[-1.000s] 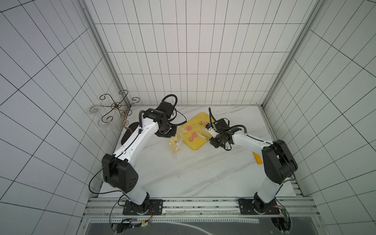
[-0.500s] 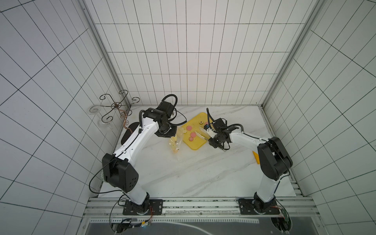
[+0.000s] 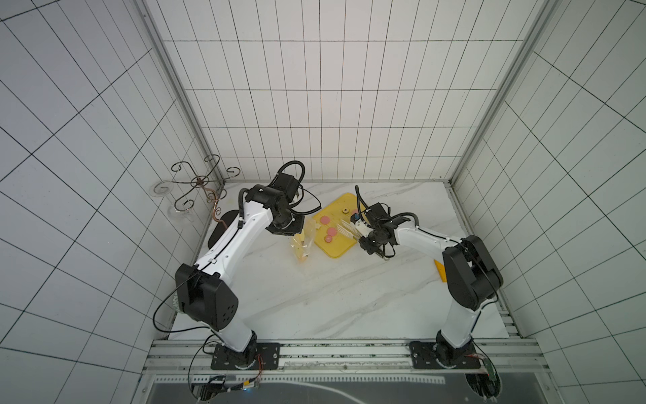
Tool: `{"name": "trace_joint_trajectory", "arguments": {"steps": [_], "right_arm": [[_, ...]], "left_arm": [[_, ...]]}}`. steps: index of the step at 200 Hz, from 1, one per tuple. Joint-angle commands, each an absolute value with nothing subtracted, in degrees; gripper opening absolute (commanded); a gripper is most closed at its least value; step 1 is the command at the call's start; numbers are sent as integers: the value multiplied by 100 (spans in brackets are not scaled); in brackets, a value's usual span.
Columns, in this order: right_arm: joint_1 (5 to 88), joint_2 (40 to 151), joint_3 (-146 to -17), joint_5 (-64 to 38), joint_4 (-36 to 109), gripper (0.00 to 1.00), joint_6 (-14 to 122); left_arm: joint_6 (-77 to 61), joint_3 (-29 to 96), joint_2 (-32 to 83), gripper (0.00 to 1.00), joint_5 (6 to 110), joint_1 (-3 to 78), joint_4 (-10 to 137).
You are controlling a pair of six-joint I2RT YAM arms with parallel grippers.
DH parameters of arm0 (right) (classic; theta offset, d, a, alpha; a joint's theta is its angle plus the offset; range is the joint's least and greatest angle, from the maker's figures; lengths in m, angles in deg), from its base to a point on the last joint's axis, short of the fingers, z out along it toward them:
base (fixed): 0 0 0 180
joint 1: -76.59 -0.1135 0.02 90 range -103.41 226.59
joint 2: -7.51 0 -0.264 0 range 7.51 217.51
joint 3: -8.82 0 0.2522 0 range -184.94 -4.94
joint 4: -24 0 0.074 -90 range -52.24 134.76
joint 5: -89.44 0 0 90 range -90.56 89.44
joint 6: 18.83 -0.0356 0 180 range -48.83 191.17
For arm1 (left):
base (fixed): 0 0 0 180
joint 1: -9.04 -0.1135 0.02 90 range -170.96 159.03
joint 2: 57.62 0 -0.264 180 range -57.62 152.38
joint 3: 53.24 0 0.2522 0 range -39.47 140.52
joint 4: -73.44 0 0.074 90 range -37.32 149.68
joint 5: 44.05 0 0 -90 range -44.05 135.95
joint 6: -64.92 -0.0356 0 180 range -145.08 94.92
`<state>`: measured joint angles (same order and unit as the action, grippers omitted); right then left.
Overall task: Put the cookies into a resealable bag to prevent moisture
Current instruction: Pick up the cookie from the tray, then place the cookie in the ziploc bag.
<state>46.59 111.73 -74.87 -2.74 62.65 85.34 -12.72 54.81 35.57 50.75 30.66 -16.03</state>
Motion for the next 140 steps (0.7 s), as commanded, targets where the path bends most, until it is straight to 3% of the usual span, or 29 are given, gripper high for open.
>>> {"name": "trace_joint_trajectory", "arguments": {"steps": [1, 69, 140], "right_arm": [[4662, 10794, -7957, -311, 6387, 31, 8498], [4560, 9323, -8031, -991, 6765, 28, 8262], [3449, 8490, -8186, -2145, 6662, 27, 7447]], "left_arm": [[-1361, 5640, 3675, 0, 5179, 3039, -1569], [-1383, 5772, 3865, 0, 5313, 3048, -1507], [-1365, 6010, 4130, 0, 5474, 3049, -1485]]}}
